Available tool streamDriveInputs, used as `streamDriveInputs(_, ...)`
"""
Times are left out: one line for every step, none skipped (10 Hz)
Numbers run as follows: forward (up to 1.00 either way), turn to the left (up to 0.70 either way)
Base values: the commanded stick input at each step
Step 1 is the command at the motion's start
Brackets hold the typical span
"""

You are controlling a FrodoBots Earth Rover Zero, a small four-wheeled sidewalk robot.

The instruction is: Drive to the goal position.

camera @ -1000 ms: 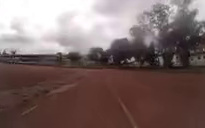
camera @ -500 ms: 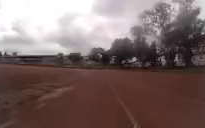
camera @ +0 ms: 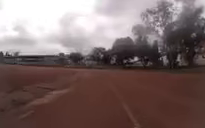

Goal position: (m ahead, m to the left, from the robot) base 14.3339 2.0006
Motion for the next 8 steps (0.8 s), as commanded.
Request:
streamDriveInputs(1.0, 0.0)
streamDriveInputs(1.0, 0.0)
streamDriveInputs(1.0, 0.0)
streamDriveInputs(1.0, 0.0)
streamDriveInputs(1.0, 0.0)
streamDriveInputs(1.0, 0.0)
streamDriveInputs(1.0, 0.0)
streamDriveInputs(1.0, 0.0)
